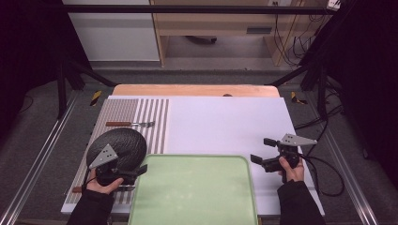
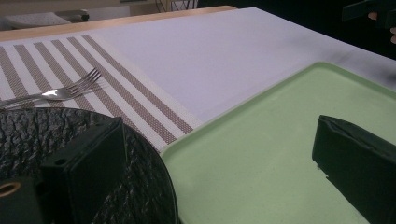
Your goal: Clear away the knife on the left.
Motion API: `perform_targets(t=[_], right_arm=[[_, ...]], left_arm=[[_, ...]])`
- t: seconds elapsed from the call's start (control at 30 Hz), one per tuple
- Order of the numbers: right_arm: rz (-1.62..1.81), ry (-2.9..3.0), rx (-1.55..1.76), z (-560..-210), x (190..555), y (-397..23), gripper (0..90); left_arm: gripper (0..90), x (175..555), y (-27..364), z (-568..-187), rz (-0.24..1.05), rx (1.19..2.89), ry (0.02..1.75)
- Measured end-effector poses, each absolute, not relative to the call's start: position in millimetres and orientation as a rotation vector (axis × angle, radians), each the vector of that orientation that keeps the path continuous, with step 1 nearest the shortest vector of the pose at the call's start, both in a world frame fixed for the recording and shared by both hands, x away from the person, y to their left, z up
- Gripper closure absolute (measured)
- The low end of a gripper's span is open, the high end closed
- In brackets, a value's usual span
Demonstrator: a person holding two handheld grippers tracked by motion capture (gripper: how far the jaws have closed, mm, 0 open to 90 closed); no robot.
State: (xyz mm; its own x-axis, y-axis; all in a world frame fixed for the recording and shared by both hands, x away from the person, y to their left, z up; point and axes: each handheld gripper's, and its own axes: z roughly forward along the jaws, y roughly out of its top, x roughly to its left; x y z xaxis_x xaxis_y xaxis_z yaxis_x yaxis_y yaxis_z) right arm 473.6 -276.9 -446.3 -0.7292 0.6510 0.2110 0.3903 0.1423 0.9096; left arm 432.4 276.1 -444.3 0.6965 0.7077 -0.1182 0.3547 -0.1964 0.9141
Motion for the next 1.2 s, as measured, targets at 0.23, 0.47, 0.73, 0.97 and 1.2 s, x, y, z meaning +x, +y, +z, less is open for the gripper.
perform_targets(t=[0.23,0.47,0.73,0.97,1.2], right_arm=[[1.621,2.183,1.024,-446,473,-277,0.2],[1.621,2.185,1.023,-445,473,-277,0.2],[1.612,2.194,1.010,-445,473,-275,0.2],[1.610,2.195,1.009,-445,473,-275,0.2],[1.607,2.195,1.011,-446,473,-275,0.2]], left_arm=[[2.7,433,277,-442,0.403,1.812,0.844],[2.7,434,277,-440,0.394,1.830,0.837],[2.7,437,275,-434,0.386,1.851,0.825],[2.6,436,277,-432,0.389,1.870,0.829],[2.6,433,285,-428,0.401,1.923,0.830]])
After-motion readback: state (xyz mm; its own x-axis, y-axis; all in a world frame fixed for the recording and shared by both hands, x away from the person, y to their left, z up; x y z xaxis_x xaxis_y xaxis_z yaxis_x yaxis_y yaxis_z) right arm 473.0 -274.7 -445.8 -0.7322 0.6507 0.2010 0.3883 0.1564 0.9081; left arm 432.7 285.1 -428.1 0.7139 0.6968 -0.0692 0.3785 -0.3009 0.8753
